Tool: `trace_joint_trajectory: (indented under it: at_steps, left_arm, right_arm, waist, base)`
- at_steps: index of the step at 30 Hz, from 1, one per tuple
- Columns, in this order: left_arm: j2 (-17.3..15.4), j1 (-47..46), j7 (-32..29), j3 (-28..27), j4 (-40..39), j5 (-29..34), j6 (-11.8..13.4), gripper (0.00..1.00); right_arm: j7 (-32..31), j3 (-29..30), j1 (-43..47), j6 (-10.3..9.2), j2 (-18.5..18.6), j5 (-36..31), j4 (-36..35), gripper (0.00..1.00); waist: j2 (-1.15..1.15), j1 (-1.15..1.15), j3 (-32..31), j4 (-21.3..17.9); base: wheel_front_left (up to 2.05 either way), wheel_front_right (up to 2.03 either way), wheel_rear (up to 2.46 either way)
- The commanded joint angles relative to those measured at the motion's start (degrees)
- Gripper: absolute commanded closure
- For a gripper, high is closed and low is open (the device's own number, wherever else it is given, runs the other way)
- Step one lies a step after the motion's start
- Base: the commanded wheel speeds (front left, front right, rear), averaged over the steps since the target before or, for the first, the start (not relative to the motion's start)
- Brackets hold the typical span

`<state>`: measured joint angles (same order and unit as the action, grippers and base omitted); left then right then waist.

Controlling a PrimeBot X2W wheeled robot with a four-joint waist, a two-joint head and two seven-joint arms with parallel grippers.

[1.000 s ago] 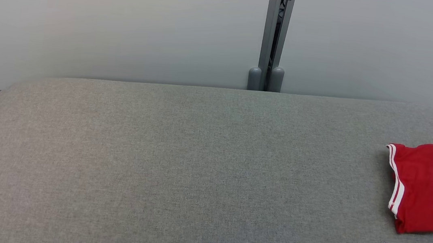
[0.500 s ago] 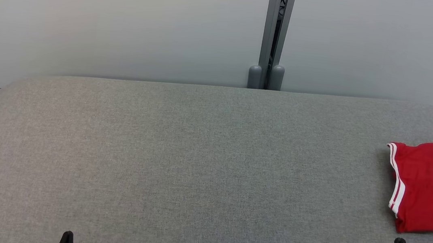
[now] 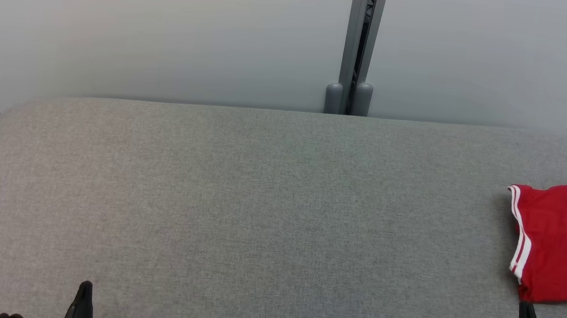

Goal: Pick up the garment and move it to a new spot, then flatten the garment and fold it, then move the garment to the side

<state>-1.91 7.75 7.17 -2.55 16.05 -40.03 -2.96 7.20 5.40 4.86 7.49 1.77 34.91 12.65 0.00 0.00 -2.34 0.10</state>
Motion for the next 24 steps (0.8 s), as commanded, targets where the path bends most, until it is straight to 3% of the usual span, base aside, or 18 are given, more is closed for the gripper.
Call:
trace_joint_trajectory:
  at_steps: [1,24]
  left_arm:
    - [-0.5,-2.0,-0.5,-0.4,-1.0,-2.6,-0.4,1.0]
    - [-0.7,-6.2,-4.9,-1.7,-1.4,-19.0,-1.8,1.0]
  right_arm:
    - [-0.6,0.4,-1.7,0.01,0.6,2.8,-0.4,1.0]
    - [-5.0,0.7,-5.0,0.01,0.8,20.8,0.1,1.0]
  waist:
    - [0.0,0.0,0.1,0.0]
    - [0.0,0.0,0.7,0.0]
  base:
    - [0.0,0.0,0.0]
    - [0.0,0.0,0.0]
